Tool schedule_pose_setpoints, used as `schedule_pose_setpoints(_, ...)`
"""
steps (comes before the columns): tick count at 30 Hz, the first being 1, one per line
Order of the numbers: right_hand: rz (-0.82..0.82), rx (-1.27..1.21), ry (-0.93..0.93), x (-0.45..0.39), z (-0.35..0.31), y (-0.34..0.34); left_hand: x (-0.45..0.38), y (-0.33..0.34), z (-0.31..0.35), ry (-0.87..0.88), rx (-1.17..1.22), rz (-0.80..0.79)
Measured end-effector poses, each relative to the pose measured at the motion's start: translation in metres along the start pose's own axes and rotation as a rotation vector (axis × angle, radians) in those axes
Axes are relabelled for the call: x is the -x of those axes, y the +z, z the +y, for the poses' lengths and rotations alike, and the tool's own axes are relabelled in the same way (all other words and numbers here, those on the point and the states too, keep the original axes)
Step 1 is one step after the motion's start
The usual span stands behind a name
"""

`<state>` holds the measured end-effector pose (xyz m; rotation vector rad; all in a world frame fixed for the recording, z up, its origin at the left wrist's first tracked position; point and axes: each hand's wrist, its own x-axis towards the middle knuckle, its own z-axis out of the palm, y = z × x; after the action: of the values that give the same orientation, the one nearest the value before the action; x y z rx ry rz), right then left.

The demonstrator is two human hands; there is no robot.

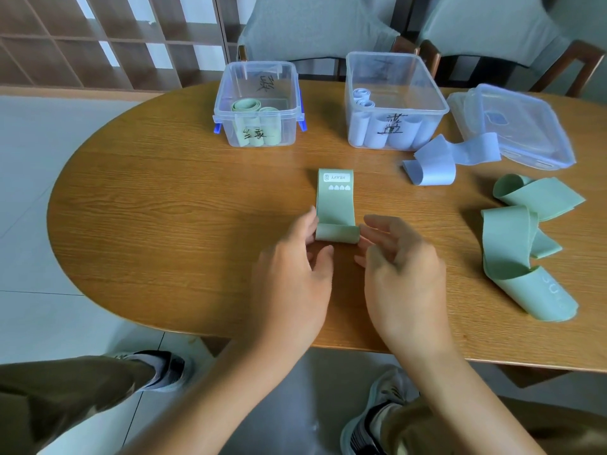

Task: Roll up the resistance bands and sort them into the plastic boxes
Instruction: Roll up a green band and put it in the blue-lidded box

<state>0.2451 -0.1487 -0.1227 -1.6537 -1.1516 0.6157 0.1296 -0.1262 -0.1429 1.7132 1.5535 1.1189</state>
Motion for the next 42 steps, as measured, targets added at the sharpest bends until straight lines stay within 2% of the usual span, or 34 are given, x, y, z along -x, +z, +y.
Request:
schedule_pose_setpoints(3,-0.003,0.023,-0.016,-0.001,0.0,-0.001,0.005,0.0,0.005,0.013,-0.099,-0.022)
schedule_pose_setpoints(12,-0.024,0.028,0.0,-0.001,-0.001,-0.003,0.009,-0.001,0.008,0.019,-0.161,-0.033)
schedule_pose_setpoints(23,-0.064,0.078,-0.027,-0.003,-0.001,-0.008,0.007,-0.002,0.006,-0.012,-0.141,-0.066)
schedule_pose_setpoints(33,-0.075,0.098,-0.031,-0.006,0.002,-0.01,0.006,-0.004,0.009,0.037,-0.17,-0.076)
schedule_pose_setpoints(36,-0.095,0.165,-0.105,-0.008,0.004,-0.011,0.001,-0.007,0.004,0.061,-0.184,-0.1)
schedule_pose_setpoints(40,-0.066,0.37,-0.345,-0.006,0.01,-0.005,-0.001,-0.011,0.001,0.139,-0.263,-0.13)
schedule_pose_setpoints(42,-0.072,0.443,-0.393,-0.006,0.015,-0.003,-0.005,-0.011,-0.001,0.187,-0.304,-0.145)
